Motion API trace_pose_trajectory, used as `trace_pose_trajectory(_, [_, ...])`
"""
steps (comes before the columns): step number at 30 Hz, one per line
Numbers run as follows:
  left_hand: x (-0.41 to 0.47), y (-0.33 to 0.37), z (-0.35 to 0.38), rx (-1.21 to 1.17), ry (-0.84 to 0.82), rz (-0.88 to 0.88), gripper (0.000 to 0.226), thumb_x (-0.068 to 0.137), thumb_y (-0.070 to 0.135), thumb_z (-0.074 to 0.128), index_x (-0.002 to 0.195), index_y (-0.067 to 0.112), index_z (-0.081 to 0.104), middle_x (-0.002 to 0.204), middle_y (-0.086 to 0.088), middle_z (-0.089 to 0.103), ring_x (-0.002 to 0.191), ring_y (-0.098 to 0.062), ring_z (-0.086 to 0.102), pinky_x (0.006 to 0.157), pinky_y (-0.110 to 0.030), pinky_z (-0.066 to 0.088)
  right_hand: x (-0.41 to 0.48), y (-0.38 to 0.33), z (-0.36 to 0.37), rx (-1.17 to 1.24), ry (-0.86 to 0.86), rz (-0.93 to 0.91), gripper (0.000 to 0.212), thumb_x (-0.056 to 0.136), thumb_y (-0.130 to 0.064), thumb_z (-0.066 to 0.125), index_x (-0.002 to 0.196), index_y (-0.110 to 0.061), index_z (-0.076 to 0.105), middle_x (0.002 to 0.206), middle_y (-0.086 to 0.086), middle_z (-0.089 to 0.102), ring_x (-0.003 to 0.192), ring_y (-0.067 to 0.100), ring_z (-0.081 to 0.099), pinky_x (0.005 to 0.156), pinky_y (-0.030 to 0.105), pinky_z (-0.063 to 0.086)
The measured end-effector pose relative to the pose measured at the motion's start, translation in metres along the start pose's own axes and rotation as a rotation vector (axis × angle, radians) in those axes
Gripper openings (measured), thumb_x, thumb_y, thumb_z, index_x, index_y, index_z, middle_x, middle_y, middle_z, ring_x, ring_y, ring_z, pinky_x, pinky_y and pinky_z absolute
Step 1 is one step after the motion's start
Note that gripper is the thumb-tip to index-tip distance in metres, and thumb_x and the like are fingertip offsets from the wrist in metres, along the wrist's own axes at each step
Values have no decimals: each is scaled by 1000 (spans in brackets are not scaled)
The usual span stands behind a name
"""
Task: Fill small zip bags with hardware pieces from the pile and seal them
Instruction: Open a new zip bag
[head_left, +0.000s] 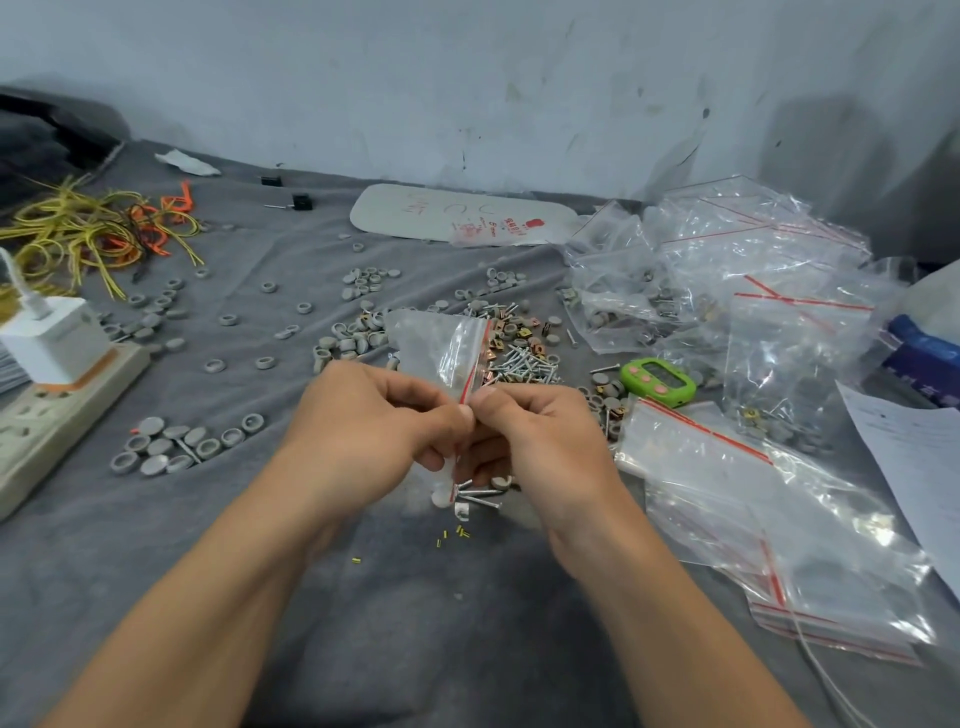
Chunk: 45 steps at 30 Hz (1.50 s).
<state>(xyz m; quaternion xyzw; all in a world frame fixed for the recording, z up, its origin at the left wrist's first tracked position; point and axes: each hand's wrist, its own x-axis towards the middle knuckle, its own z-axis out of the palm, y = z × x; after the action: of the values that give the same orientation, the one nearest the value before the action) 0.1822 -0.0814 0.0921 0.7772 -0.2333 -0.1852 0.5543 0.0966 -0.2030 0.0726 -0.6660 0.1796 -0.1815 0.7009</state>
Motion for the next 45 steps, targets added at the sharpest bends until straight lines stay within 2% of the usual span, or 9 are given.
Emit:
trace_pose_trajectory(8, [-1, 3, 6, 47, 16, 25, 17, 78, 19, 73, 63, 10, 72, 49, 0, 59, 43, -10, 46, 43, -20, 38, 0, -3, -4, -503, 148, -228, 32, 89, -23, 63, 59, -15, 70, 47, -6, 59, 41, 3, 47, 46, 19, 37])
trace_pose_trajectory(15, [-10, 8, 12, 793, 601, 218, 20, 70, 41, 67, 63, 25, 56, 53, 8, 56, 57, -21, 50, 56, -29, 21, 0, -3, -9, -864, 375, -209, 30, 86, -29, 66, 59, -16, 65, 49, -5, 59, 51, 11, 57, 51, 23, 43])
trace_pose_trajectory(18, [-13, 10, 12, 782, 748, 360, 16, 73, 32, 71, 72, 26, 56, 56, 8, 58, 55, -24, 56, 59, -28, 15, 1, -7, -13, -900, 542, -233, 30, 82, -29, 65, 57, -14, 61, 51, -2, 60, 58, 22, 61, 59, 29, 49])
trace_pose_trajectory(26, [-16, 5, 24, 584, 515, 484, 9, 74, 29, 73, 77, 33, 66, 56, 16, 60, 58, -16, 62, 61, -29, 49, -7, -6, -4, -758, 548, -416, 26, 76, -37, 72, 59, -20, 63, 47, -14, 52, 48, 10, 48, 50, 24, 37])
trace_pose_trajectory(31, [-16, 2, 26, 453, 505, 506, 11, 74, 23, 77, 77, 30, 69, 57, 15, 62, 58, -8, 59, 59, -31, 52, 3, 4, -6, -738, 279, -244, 21, 89, -25, 72, 108, -27, 79, 52, -17, 47, 56, 3, 47, 65, 18, 38])
trace_pose_trajectory(35, [-25, 7, 27, 474, 486, 606, 11, 69, 26, 72, 75, 31, 63, 53, 16, 55, 62, -9, 58, 56, -22, 43, 6, -1, -3, -381, 196, 78, 12, 89, -17, 69, 92, -20, 80, 60, -10, 57, 45, 0, 45, 53, 17, 39])
trace_pose_trajectory(39, [-38, 11, 34, 635, 504, 802, 14, 67, 18, 67, 77, 27, 61, 54, 11, 47, 53, -11, 51, 48, -30, 44, 10, -1, -8, 290, 122, 339, 56, 91, -1, 59, 38, -17, 53, 43, -4, 30, 39, 8, 24, 42, 20, 25])
trace_pose_trajectory(43, [-38, 11, 39, 697, 458, 885, 16, 64, 12, 66, 72, 26, 65, 59, 14, 32, 52, -11, 48, 43, -31, 41, 14, -1, -12, 658, -20, 413, 20, 95, 2, 52, 83, -2, 67, 72, 1, 55, 64, 13, 53, 64, 24, 38])
trace_pose_trajectory(45, [-36, 10, 39, 689, 433, 891, 21, 65, 13, 63, 79, 29, 65, 61, 17, 28, 51, -11, 47, 42, -28, 40, 18, -2, -17, 791, -54, 393, 35, 93, 13, 40, 114, 5, 67, 108, 9, 72, 110, 27, 70, 86, 27, 51])
